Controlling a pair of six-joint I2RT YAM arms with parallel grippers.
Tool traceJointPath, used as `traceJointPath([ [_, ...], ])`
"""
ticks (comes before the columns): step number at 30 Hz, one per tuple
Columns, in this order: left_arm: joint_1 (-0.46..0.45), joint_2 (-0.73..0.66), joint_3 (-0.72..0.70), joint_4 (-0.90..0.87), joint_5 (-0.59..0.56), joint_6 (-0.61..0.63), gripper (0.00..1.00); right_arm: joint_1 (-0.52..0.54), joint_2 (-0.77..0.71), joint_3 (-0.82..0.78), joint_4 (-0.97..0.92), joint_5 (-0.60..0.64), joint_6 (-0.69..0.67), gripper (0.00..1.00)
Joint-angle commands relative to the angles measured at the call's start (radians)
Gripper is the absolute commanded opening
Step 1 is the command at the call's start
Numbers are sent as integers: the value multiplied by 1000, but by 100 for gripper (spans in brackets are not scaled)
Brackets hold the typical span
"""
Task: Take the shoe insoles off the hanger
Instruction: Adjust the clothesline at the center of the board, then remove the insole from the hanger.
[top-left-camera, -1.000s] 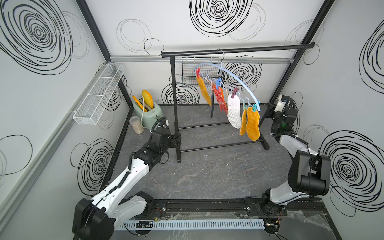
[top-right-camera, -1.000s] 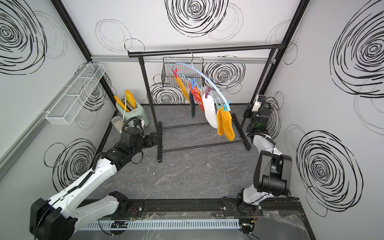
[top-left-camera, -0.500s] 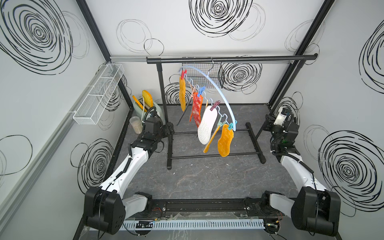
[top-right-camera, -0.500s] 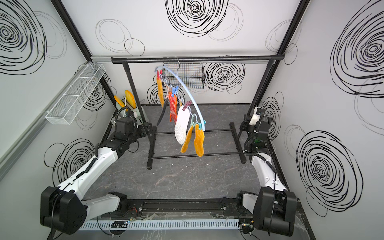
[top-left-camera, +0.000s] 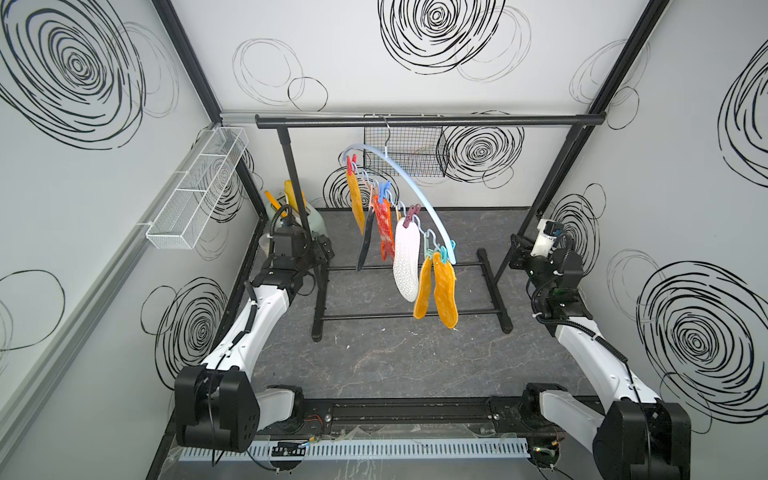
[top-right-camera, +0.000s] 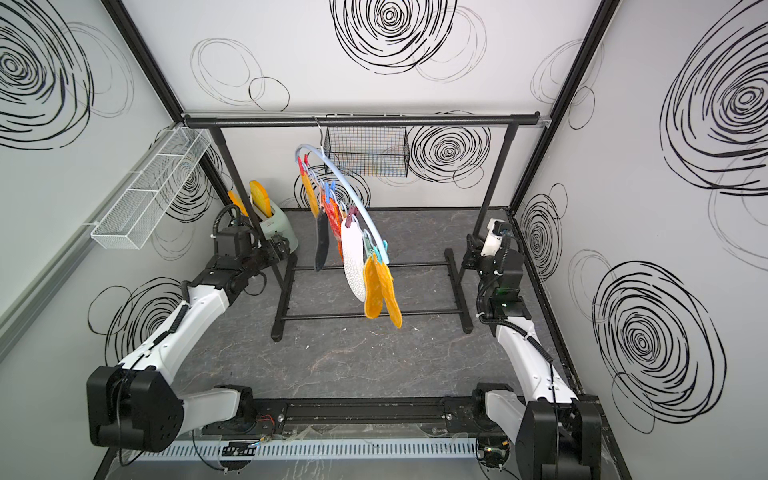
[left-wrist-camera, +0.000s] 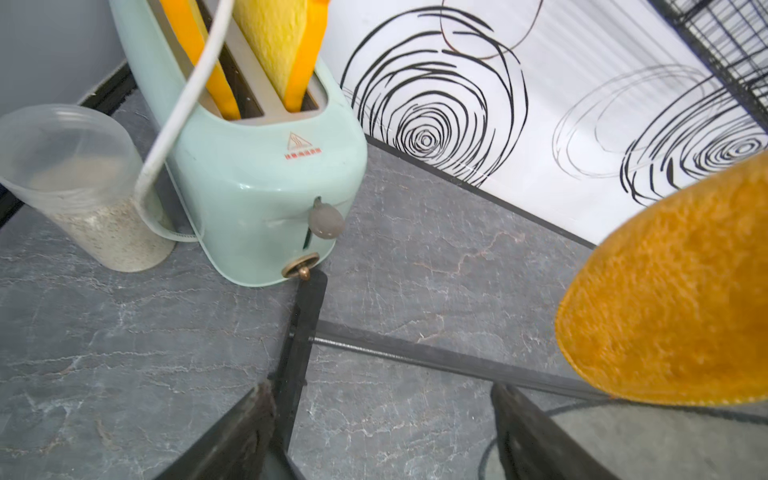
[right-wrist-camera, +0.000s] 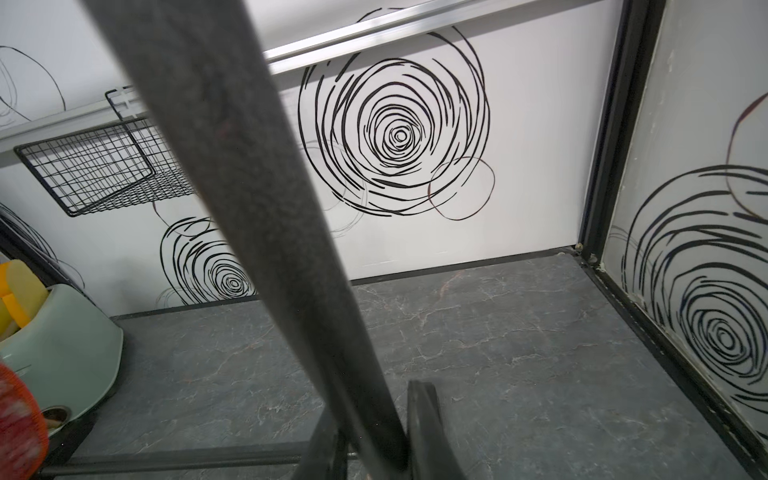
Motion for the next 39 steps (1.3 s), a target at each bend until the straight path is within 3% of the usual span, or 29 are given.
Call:
traceJointPath([
  [1,40,38,47,7,60,16,87,34,-20,-18,-6,-65,202,14],
  [3,65,56,55,6,84,13,86,35,-20,-22,-5,-70,196,17],
  [5,82,64,55,8,110,13,86,35,-21,-15,-23,-70,186,28],
  [9,103,54,55,-31,152,27,87,34,-32,11,-74,-72,158,70],
  [15,161,-78,-25,-85,172,62,96,29,-104,17,-165,-33,118,100],
  [24,180,-302,-116,-139,167,95,97,35,-295,-47,-295,-27,129,99],
  [32,173,-389,-123,-198,162,91,93,40,-463,-93,-425,-77,137,98],
  [37,150,-567,-166,-250,299,76,90,41,-555,-121,-499,-122,127,96],
  [39,80,-637,-180,-258,320,48,86,48,-577,-137,-510,-144,120,95],
])
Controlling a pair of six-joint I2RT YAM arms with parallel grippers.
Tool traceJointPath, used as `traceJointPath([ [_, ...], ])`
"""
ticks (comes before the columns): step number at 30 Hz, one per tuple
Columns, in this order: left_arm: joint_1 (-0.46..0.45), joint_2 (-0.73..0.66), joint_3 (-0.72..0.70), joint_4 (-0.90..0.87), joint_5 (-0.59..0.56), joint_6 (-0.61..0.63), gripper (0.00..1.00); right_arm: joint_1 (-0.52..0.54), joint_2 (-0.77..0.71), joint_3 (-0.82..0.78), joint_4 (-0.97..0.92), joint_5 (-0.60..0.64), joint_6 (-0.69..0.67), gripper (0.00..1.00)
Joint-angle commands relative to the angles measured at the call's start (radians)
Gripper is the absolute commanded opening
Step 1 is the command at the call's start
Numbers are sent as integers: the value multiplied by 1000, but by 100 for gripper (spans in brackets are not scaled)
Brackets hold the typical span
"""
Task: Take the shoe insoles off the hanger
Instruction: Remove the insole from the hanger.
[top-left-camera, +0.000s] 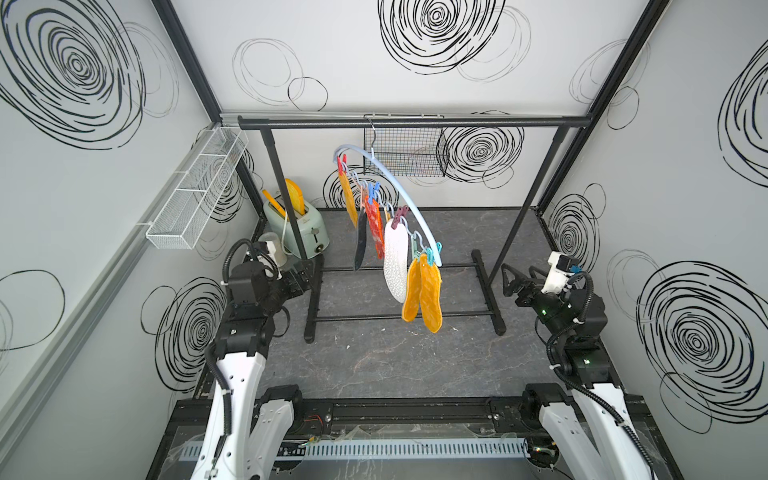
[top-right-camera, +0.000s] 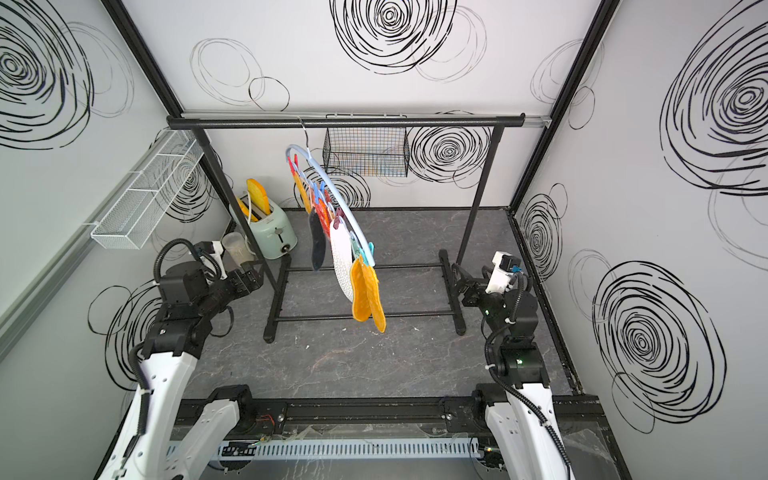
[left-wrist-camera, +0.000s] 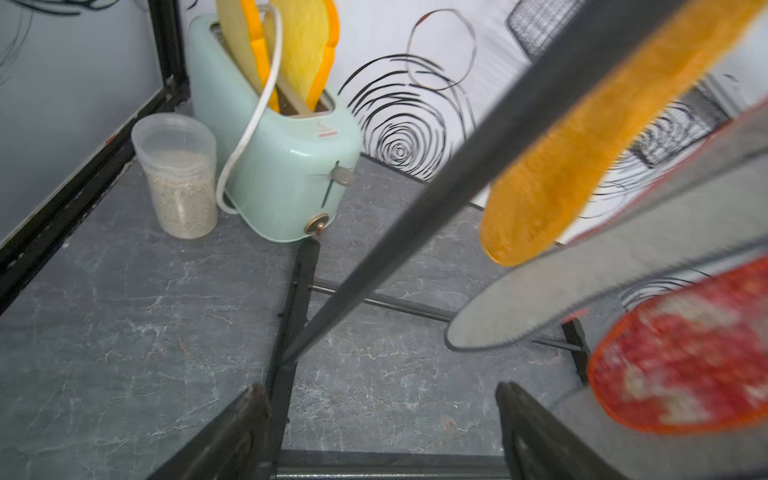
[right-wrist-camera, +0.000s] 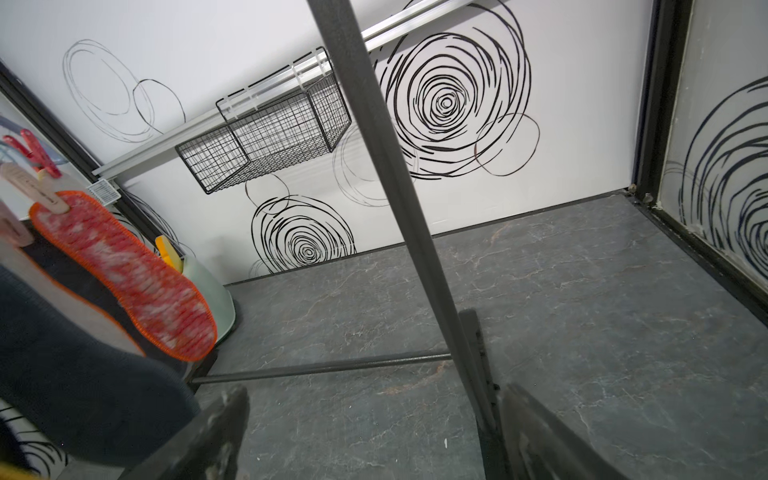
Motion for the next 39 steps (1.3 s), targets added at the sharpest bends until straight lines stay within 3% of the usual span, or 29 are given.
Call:
traceJointPath([
  [1,-118,-124,-34,1,63,-60,85,14,-33,-28,-65,-47,-5,95],
  [5,-434,-281,-149,152,-43,-177,84,20,-52,-70,-46,-58,-3,95],
  [9,-812,-242,-198,266,-212,-186,81,21,-51,-87,-29,-68,3,94],
  [13,-1267,-117,-174,324,-608,-131,85,23,-61,-106,-24,-64,0,95],
  [15,-1481,-32,-140,334,-864,-113,91,24,-73,-118,-22,-61,-3,95],
  [18,-1651,102,-67,301,-1147,-115,99,34,-79,-119,-18,-54,-13,95],
  [23,-1654,299,64,146,-1402,-300,100,54,-54,-98,-18,-43,-25,95],
  [25,-1637,354,90,159,-1439,-314,99,61,-53,-90,-23,-40,-30,95],
  [29,-1547,451,159,176,-1390,-310,96,79,-56,-82,-35,-22,-47,95],
  [34,-1512,529,220,243,-1364,-228,93,91,-80,-102,-31,-13,-50,95],
  [39,-1474,541,232,231,-1370,-202,81,96,-88,-115,-23,-16,-50,95],
])
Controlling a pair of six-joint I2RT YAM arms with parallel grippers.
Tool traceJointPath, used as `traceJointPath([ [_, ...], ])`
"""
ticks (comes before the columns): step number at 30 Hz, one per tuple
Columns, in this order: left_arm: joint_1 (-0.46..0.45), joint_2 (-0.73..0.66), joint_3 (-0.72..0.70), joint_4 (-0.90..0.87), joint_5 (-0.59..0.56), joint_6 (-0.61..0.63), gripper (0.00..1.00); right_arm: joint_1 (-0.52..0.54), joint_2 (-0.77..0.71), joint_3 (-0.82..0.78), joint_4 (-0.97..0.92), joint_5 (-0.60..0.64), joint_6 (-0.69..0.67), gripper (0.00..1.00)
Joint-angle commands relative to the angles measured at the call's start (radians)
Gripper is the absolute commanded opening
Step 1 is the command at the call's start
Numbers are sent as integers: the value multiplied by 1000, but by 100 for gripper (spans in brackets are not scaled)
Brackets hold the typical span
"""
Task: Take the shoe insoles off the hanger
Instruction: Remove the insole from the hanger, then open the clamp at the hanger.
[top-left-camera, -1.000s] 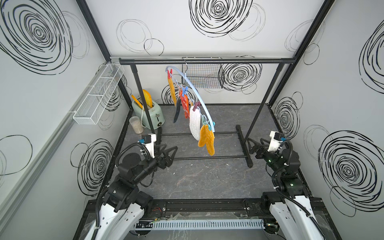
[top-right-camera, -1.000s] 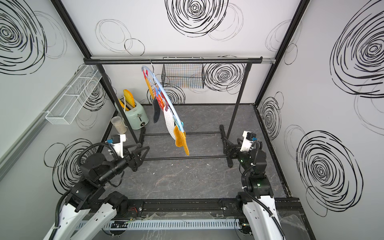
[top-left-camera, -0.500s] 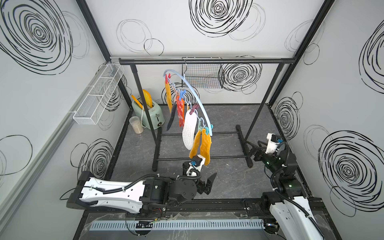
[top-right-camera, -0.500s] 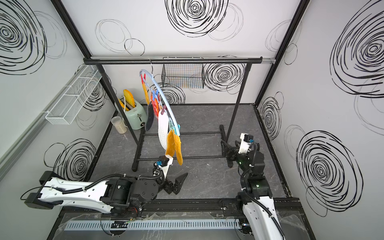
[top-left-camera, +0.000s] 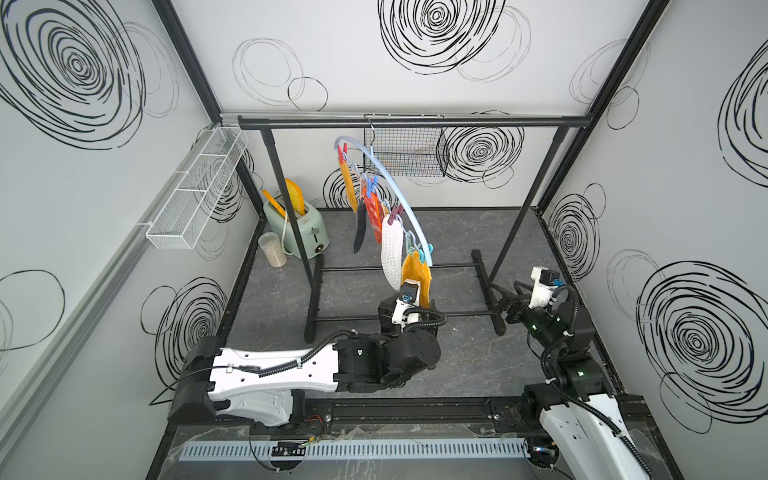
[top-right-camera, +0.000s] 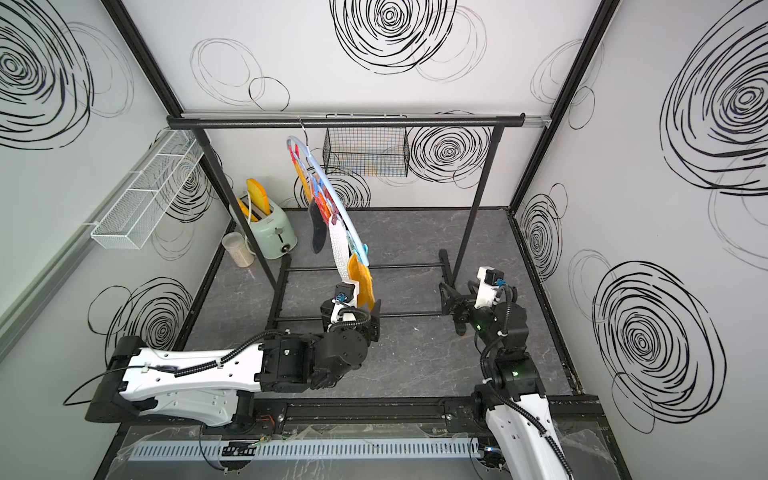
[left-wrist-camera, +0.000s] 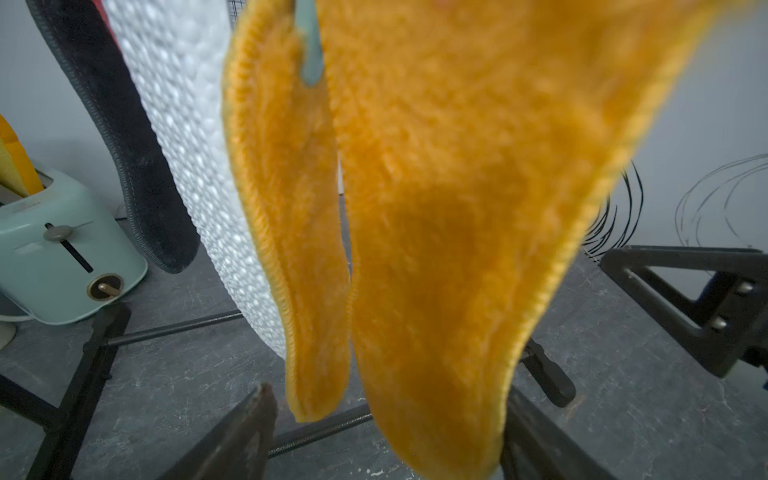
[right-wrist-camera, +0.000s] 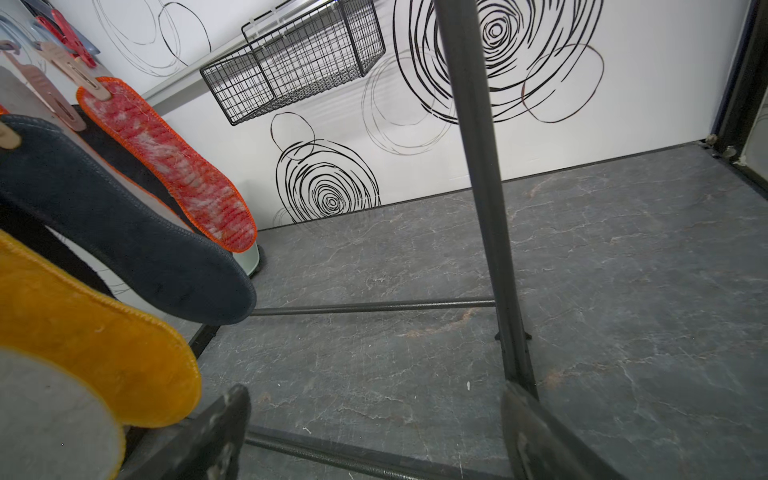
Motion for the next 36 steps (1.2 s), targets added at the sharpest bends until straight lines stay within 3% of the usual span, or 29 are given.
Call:
traceJointPath([
  [1,32,-12,12,28,-34,15,78,10,-9,-5,11,7,-10,95],
  [4,39,-47,-21,28,-31,27,64,13,-10,-9,18,11,-12,94],
  [8,50,-121,-65,0,-24,42,34,13,-10,-8,16,16,-8,94],
  [10,58,-166,-87,-16,-22,45,27,13,-9,-3,21,8,-8,94],
  [19,155,-360,-144,-38,211,213,20,15,58,82,38,-148,0,91],
  [26,201,-388,-43,-150,212,361,10,15,112,179,36,-208,24,91],
  [31,204,-393,9,-230,243,334,6,14,121,202,39,-241,29,89],
  [36,206,-414,-29,-240,383,240,5,23,125,196,185,-393,83,86],
])
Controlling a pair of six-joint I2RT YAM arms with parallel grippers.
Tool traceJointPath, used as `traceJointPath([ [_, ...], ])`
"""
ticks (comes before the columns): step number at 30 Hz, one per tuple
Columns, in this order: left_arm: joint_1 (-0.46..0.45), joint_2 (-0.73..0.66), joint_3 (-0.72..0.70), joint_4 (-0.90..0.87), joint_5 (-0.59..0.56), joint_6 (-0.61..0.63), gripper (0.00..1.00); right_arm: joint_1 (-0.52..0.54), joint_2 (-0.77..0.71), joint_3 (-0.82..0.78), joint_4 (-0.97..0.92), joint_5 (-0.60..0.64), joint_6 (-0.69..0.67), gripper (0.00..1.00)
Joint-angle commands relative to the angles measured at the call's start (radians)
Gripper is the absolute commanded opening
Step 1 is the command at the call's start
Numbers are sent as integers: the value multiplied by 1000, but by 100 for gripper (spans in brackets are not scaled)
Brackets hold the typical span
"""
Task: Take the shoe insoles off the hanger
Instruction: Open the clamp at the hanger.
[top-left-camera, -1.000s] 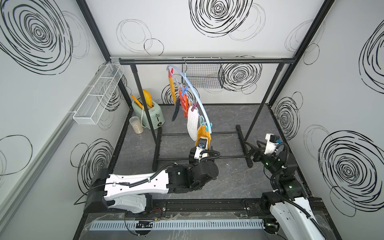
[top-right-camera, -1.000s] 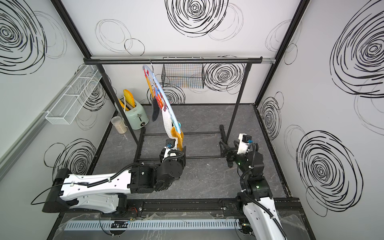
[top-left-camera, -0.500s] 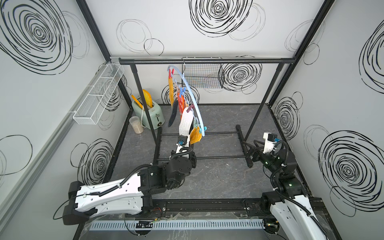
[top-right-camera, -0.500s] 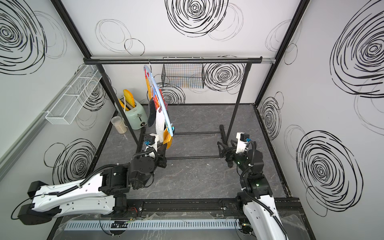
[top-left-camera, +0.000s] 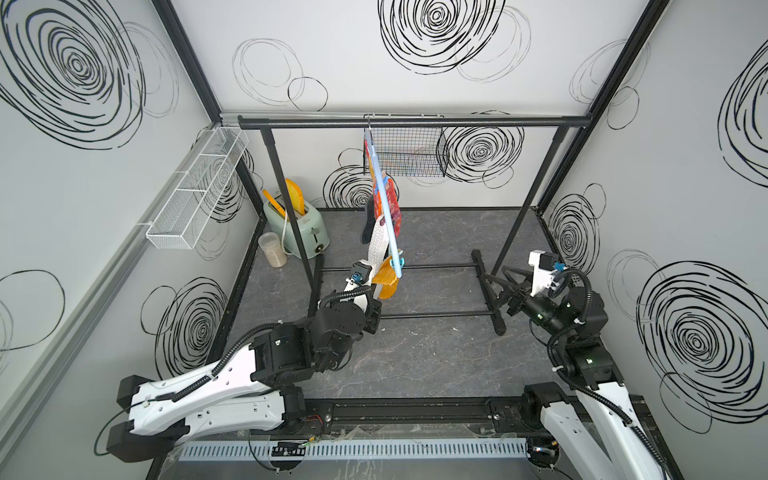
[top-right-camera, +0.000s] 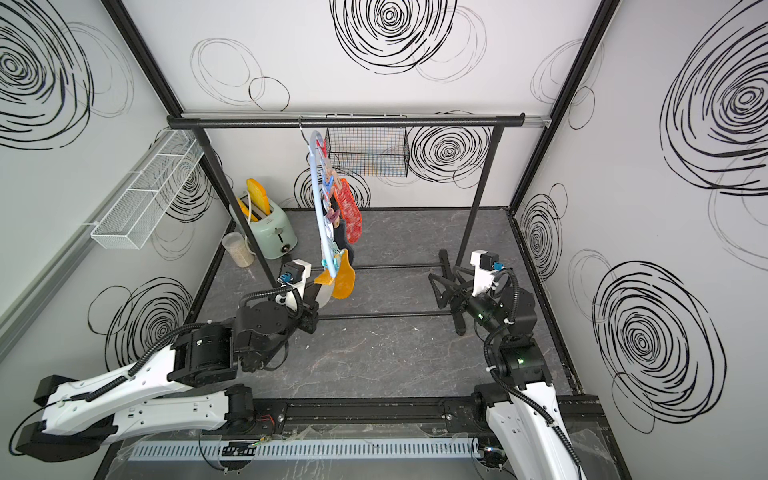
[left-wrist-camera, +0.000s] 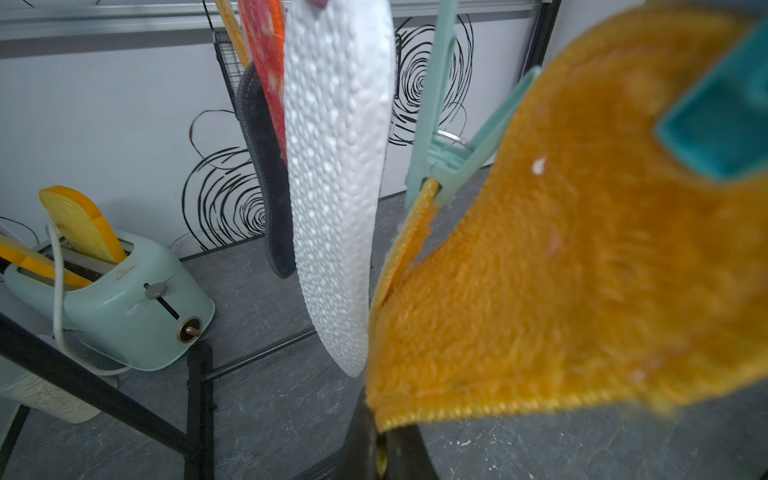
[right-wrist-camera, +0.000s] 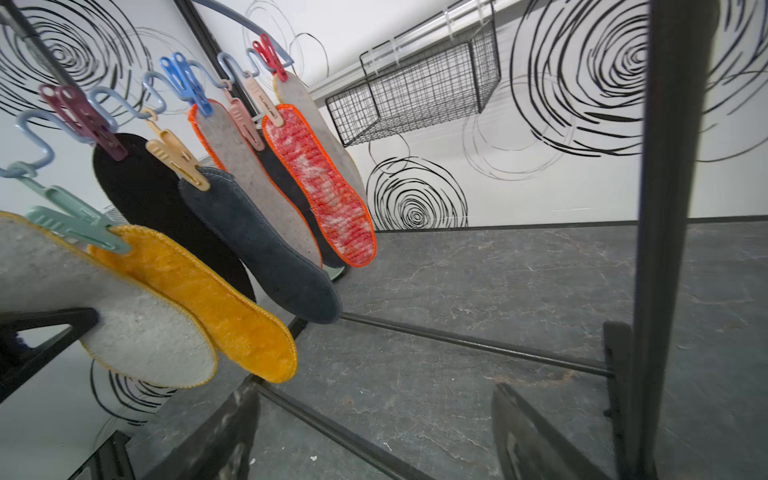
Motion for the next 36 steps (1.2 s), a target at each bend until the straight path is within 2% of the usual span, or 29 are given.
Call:
traceJointPath([
  [1,8,-18,-7,-15,97,-83,5,17,-1,23,154,-142,55,86],
  [8,27,-14,-9,-30,114,-114,5,138,76,163,274,-238,58,86],
  [11,72,-4,-4,-13,134,-113,5,229,137,246,236,-217,3,87],
  [17,214,11,1,22,265,-104,5,425,258,347,192,-146,-141,87],
  [23,270,6,-4,39,336,-91,5,574,419,426,175,-119,-280,86],
  [28,291,9,-9,33,359,-86,5,577,513,461,227,-88,-301,83],
  [31,298,9,-15,35,374,-86,5,574,571,527,188,-100,-320,81],
  [36,307,4,-16,32,376,-84,5,575,611,550,239,-154,-288,78],
])
